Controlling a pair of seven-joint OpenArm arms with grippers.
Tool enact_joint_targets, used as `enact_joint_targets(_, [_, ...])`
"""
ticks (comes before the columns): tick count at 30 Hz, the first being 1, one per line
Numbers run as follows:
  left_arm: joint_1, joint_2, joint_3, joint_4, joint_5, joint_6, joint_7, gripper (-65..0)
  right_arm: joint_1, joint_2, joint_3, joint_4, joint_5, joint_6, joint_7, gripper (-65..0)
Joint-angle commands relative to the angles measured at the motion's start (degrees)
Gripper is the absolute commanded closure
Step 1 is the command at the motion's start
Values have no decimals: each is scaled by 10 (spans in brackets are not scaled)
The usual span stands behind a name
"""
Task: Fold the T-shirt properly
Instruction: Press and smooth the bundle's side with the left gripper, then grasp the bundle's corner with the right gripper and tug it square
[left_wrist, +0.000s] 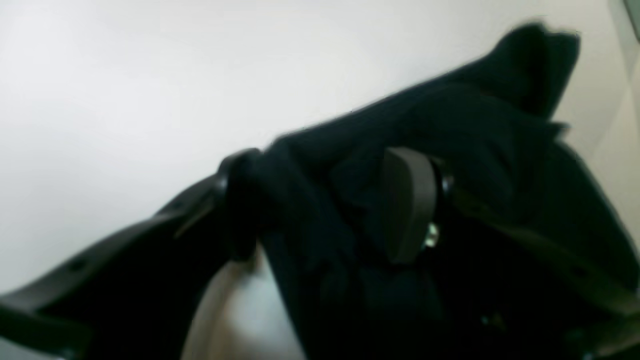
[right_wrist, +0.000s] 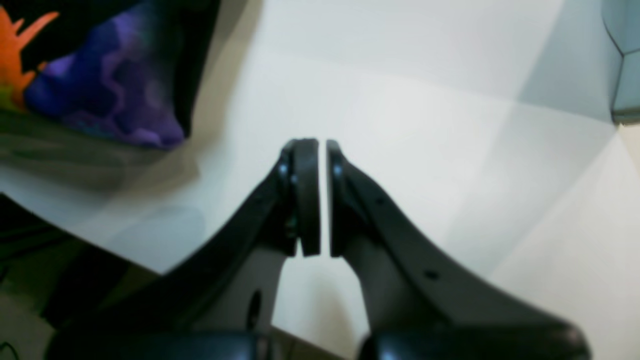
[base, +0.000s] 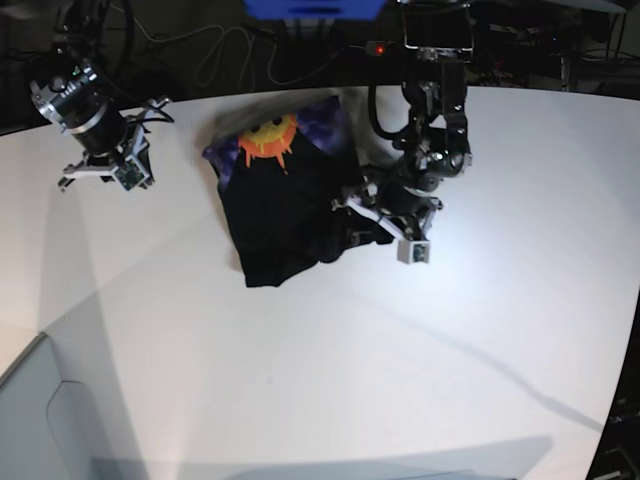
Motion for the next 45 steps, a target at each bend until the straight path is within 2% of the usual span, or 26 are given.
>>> enact_joint_targets(1, [-8, 2, 1, 24, -9, -5, -10, -362, -1, 6, 2, 12, 6, 15, 11, -1])
enact_joint_targets(11, [56, 5, -119, 174, -11, -5, -9, -362, 1, -6, -2, 12, 6, 15, 11, -1])
enact_joint_targets(20, [132, 2, -237, 180, -6, -8, -9, -363, 15, -7, -45, 35, 7, 15, 12, -1])
enact_joint_targets(23, [156, -1, -268, 181, -9, -10, -9, -363, 44, -10, -89, 40, 7, 15, 10, -1])
enact_joint_targets(30, [180, -3, -273, 181, -10, -10, -9, -363, 98, -37, -203, 30, 4, 15, 8, -1])
enact_joint_targets(36, [202, -2, -271, 207, -11, -10, -9, -363, 146, -39, -295, -51, 4, 15, 9, -1])
enact_joint_targets(41, [219, -4, -274, 232, -11, -10, -9, -363, 195, -45, -324, -168, 4, 15, 12, -1])
enact_joint_targets(45, [226, -5, -274, 232, -11, -11, -9, -363, 216, -39, -291, -246, 3, 15, 23, -1])
